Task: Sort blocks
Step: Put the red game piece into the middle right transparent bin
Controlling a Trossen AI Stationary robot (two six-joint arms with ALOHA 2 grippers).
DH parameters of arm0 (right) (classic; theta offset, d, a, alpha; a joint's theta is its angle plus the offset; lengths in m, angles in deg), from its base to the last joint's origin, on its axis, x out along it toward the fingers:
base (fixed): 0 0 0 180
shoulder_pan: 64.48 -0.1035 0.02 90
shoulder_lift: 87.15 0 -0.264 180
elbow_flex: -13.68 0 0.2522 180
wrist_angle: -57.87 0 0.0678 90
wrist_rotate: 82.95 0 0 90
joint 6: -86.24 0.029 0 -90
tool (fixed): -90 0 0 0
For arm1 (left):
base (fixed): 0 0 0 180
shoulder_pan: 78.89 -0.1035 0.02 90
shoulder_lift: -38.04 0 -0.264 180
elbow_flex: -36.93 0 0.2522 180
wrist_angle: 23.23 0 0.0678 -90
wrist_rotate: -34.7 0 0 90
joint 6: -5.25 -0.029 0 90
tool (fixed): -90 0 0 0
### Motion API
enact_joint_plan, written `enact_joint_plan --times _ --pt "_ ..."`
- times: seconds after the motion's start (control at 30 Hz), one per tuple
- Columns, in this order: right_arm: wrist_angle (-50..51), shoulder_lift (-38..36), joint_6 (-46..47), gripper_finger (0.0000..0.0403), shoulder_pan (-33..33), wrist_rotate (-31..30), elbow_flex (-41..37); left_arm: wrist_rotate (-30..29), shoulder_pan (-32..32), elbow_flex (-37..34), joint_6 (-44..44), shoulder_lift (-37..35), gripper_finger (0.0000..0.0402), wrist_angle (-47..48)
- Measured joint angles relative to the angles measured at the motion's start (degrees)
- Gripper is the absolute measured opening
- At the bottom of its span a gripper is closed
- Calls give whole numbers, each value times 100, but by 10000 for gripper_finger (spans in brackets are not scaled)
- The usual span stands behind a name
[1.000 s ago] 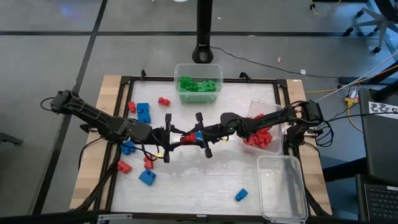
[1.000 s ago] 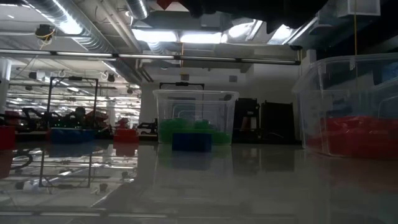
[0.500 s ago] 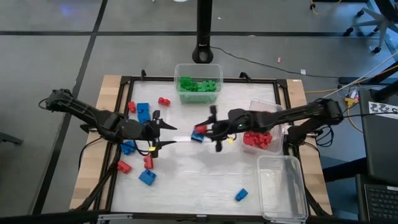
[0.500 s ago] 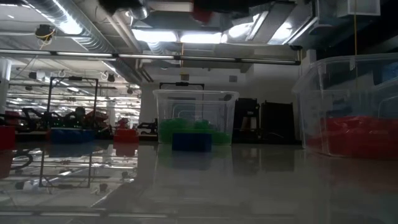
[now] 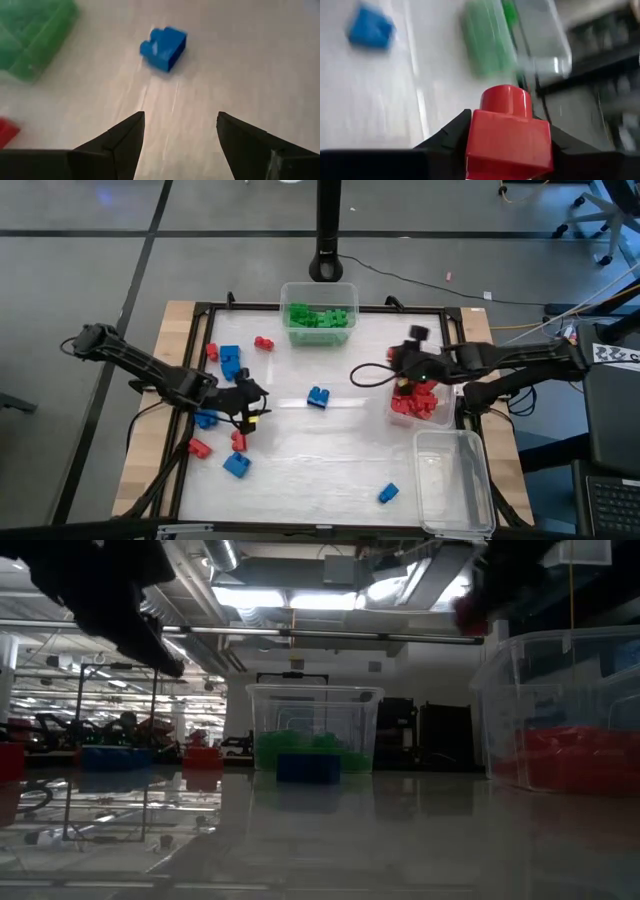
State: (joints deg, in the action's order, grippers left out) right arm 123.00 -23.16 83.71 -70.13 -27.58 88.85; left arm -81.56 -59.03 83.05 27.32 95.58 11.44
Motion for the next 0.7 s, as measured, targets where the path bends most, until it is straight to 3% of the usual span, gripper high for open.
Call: enact_joint_plan --times 0.17,0.37,0.7 --pt "1631 -20 1357 150 1 -206 -108 0 -124 -114 43 0 235 -63" --pt "1960 -13 1841 166 7 130 -524 1 -245 -114 3 0 235 -87" --pt "1916 67 1860 319 7 382 -586 21 -305 -114 103 0 235 -49"
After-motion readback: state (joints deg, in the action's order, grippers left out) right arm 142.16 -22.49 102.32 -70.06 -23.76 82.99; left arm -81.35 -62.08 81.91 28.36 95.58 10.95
